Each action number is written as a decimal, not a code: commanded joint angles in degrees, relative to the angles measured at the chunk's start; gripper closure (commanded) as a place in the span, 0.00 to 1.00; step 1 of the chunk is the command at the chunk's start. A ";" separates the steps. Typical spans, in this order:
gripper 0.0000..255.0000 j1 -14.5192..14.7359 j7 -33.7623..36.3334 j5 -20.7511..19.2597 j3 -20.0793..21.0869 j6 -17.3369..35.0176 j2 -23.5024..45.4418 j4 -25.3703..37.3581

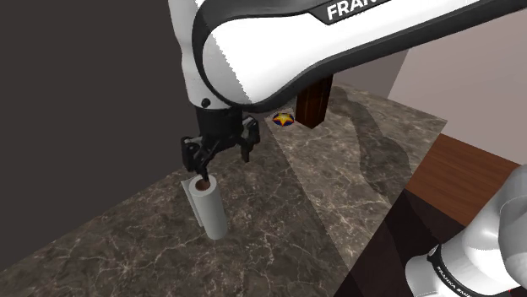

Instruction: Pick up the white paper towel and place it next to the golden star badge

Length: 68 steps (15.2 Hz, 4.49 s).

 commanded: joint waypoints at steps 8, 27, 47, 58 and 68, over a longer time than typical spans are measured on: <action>0.00 2.61 5.44 -3.98 2.20 3.97 9.90 4.03; 1.00 2.82 5.87 -4.61 2.16 6.52 11.03 2.48; 1.00 2.35 5.01 -2.58 2.34 -6.64 7.09 12.15; 1.00 2.39 5.31 -2.51 2.40 -15.05 6.82 20.34; 1.00 2.81 6.13 -3.24 2.64 -23.14 8.24 29.69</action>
